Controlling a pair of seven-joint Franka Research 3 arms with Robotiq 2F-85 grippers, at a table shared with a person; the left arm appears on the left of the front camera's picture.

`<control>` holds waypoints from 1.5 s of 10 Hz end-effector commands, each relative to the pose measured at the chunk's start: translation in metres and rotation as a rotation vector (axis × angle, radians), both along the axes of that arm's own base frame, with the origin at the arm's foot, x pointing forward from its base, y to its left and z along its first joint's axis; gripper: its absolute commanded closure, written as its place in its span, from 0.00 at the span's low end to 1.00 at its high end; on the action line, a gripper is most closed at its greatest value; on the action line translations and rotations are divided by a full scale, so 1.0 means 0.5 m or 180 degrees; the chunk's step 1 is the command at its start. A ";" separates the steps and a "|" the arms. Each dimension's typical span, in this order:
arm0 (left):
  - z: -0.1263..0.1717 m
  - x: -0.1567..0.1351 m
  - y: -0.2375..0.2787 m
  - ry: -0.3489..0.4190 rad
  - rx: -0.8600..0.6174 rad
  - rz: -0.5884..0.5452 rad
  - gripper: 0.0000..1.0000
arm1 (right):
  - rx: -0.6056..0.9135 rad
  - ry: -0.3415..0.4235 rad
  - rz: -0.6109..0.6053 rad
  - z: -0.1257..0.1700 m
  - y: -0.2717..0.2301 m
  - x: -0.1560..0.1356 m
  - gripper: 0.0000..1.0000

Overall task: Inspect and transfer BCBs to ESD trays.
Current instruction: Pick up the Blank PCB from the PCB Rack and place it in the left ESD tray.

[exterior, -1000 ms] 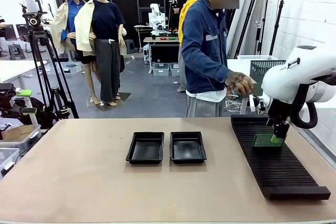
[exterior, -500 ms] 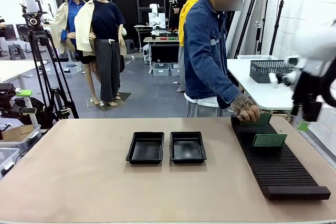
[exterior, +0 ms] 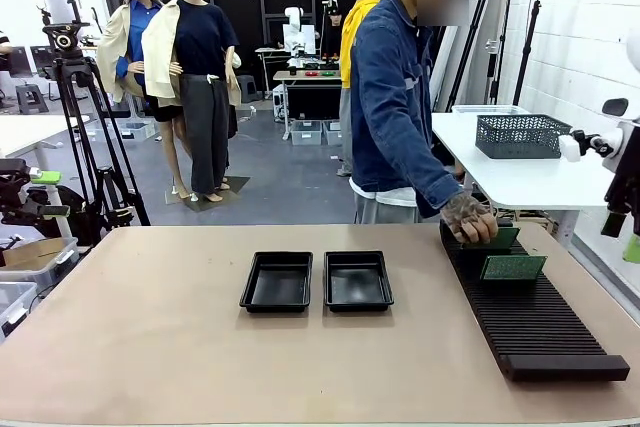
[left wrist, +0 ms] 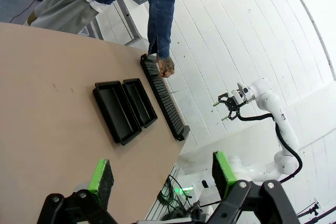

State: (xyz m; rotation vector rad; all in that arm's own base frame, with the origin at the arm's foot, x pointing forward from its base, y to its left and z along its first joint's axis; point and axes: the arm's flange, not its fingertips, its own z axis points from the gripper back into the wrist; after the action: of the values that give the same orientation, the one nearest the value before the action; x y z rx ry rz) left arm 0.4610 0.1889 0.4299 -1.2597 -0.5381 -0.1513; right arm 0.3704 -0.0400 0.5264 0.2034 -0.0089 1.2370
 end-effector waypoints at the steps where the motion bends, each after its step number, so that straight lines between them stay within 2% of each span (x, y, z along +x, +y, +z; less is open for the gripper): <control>1: 0.003 -0.001 0.001 -0.0002 0.0006 0.0011 0.00 | -0.0127 -0.0072 0.0013 -0.012 0.010 0.017 0.00; 9: 0.003 -0.001 0.001 -0.0002 0.0006 0.0011 0.00 | -0.0195 -0.0080 0.0097 -0.019 0.024 0.037 0.00; 11: 0.003 -0.001 0.001 -0.0002 0.0006 0.0011 0.00 | -0.0123 -0.0210 -0.0007 -0.030 0.032 0.065 0.00; 15: 0.003 -0.001 0.001 -0.0002 0.0006 0.0011 0.00 | -0.0074 -0.0425 0.0221 -0.062 0.050 0.131 0.00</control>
State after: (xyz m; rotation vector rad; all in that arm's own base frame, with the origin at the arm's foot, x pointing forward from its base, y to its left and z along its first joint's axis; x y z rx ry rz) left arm 0.4610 0.1889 0.4298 -1.2597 -0.5380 -0.1514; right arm 0.4255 -0.0172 0.4963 0.0995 -0.0711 1.2867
